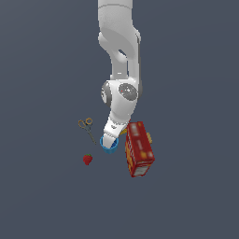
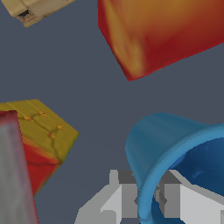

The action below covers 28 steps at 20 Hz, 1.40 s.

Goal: Pick up a designated object from a clutter of objects.

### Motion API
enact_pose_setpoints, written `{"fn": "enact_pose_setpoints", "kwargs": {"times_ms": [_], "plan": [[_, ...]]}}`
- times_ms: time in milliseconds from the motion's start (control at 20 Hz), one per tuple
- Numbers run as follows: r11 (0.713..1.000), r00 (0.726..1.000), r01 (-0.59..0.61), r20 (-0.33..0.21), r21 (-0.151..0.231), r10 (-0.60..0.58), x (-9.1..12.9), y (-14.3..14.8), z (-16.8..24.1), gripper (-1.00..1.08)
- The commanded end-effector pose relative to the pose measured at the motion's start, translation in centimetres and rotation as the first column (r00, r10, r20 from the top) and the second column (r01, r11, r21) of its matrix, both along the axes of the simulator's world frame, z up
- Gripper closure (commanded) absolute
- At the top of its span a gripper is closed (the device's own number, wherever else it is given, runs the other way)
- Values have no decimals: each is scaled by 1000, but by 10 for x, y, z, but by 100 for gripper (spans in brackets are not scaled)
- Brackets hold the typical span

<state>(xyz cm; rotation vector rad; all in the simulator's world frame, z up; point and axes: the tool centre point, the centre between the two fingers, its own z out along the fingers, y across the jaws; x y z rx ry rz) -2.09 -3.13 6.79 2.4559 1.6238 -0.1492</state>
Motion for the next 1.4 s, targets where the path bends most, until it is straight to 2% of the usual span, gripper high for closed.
{"fn": "enact_pose_setpoints", "kwargs": {"times_ms": [0,400,700,1000,1350], "plan": [[1000,1000,-1,-1,0,1,0,0,-1,108],[1000,1000,0,0,0,0,0,2,4,108],[1000,1000,-1,0,0,1,-1,14,25,108],[1000,1000,-2,-1,1,2,-2,35,66,108],[1000,1000,-3,-2,3,3,-4,71,131,108]]}}
